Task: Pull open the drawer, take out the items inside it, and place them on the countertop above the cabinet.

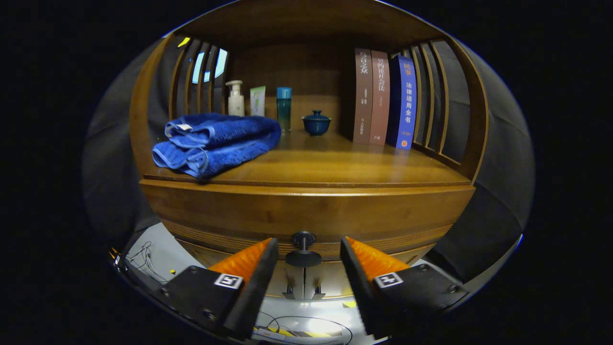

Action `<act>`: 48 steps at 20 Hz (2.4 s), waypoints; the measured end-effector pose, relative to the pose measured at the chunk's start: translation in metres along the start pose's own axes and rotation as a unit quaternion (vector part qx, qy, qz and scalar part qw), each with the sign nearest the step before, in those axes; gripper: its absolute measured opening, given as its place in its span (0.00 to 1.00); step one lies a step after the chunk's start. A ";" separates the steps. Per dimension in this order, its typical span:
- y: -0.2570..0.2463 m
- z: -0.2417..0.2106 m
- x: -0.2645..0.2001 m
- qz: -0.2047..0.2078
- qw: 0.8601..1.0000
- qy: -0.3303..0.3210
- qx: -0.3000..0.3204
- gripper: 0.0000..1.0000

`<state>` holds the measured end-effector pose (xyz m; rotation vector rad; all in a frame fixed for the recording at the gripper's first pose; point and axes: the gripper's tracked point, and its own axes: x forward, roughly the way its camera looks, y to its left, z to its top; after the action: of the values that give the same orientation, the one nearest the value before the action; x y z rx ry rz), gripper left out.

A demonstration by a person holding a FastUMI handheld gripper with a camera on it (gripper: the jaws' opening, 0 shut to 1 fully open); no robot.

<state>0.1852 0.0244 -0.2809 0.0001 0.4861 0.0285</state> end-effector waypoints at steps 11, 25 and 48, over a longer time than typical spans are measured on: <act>0.000 -0.002 -0.002 -0.011 1.000 -0.003 -0.011 0.36; 0.003 -0.041 -0.088 0.002 1.000 0.019 -0.012 0.36; 0.002 -0.084 -0.163 -0.003 0.998 0.064 0.002 0.66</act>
<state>0.0022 0.0213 -0.2787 0.0012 0.6138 0.0211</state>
